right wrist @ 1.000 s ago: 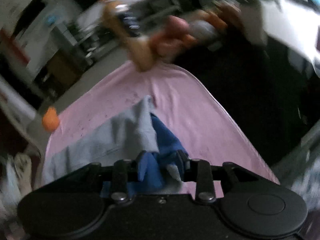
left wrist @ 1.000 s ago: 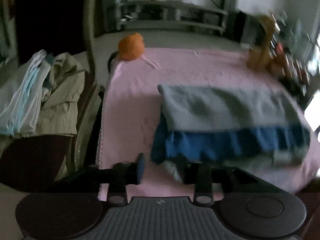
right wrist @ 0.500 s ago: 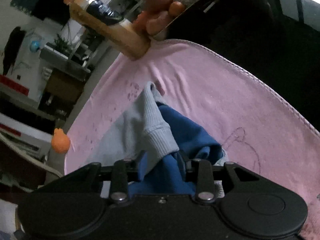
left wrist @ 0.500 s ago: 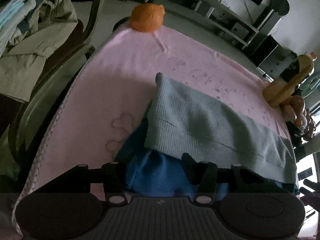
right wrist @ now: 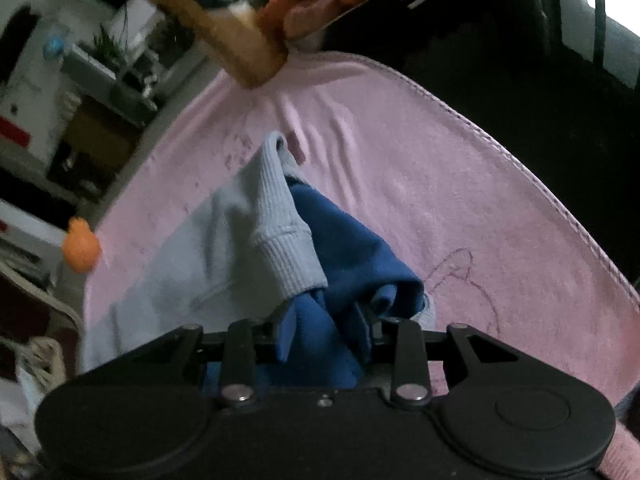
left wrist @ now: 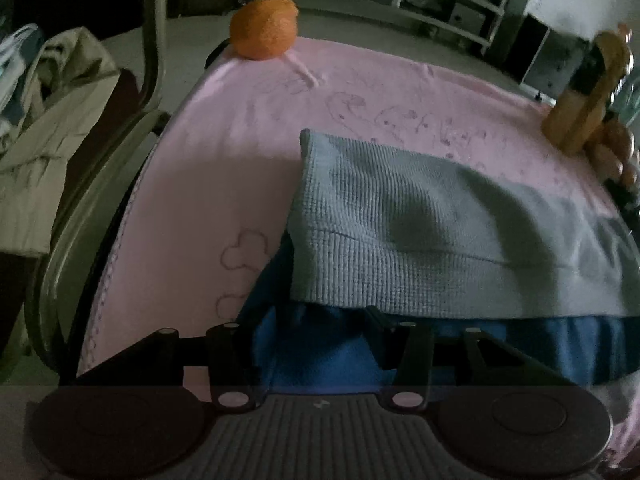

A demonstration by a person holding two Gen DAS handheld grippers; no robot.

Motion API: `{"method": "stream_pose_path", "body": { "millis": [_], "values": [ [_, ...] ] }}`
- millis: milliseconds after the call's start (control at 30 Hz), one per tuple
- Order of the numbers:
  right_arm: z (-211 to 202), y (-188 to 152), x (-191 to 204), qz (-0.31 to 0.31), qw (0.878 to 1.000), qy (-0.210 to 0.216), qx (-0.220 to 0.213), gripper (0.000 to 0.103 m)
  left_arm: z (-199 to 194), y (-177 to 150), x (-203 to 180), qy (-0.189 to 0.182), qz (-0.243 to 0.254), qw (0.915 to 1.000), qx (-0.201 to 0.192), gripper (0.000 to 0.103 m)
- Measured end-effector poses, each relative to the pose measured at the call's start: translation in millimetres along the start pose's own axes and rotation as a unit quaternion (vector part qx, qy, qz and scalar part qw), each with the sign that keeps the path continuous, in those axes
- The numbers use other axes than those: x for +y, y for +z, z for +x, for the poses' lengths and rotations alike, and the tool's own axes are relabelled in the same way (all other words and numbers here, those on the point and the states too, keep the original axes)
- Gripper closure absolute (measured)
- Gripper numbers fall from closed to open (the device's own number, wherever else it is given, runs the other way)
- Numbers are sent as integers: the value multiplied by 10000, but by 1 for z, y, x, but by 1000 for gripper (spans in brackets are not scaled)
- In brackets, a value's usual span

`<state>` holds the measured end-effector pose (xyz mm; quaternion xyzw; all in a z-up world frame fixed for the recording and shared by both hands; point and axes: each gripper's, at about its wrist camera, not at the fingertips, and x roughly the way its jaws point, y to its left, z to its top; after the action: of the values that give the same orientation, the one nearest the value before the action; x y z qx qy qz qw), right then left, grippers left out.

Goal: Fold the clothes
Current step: 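Fold the grey shirt edge over the blue fabric with the left gripper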

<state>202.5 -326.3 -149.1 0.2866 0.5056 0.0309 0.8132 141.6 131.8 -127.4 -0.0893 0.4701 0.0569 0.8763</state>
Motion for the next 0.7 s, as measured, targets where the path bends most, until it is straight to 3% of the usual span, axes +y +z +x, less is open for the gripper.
{"method": "stream_pose_path", "body": {
  "millis": [100,233,467,533,600,700],
  "values": [
    [5,-5,8,-300,9993,-176,113,73,-2,-1,-2,35,124,9999,-92,68],
    [-7,-10,9,-329,9994,55,-70,77,-3,-3,-1,50,158,9998,-123,66],
    [10,-14,14,-607,9973,-217,362,71,0,-4,-10,242,403,9987,-183,66],
    [13,-19,26,-967,9939,-428,308,71,-1,-6,-14,379,525,9975,-289,83],
    [10,-23,32,-1128,9920,-536,204,92,-7,-7,-16,443,615,9960,-467,91],
    [-6,-25,30,-882,9959,-209,34,94,-20,-8,-19,526,666,9935,-755,93]
  ]
}}
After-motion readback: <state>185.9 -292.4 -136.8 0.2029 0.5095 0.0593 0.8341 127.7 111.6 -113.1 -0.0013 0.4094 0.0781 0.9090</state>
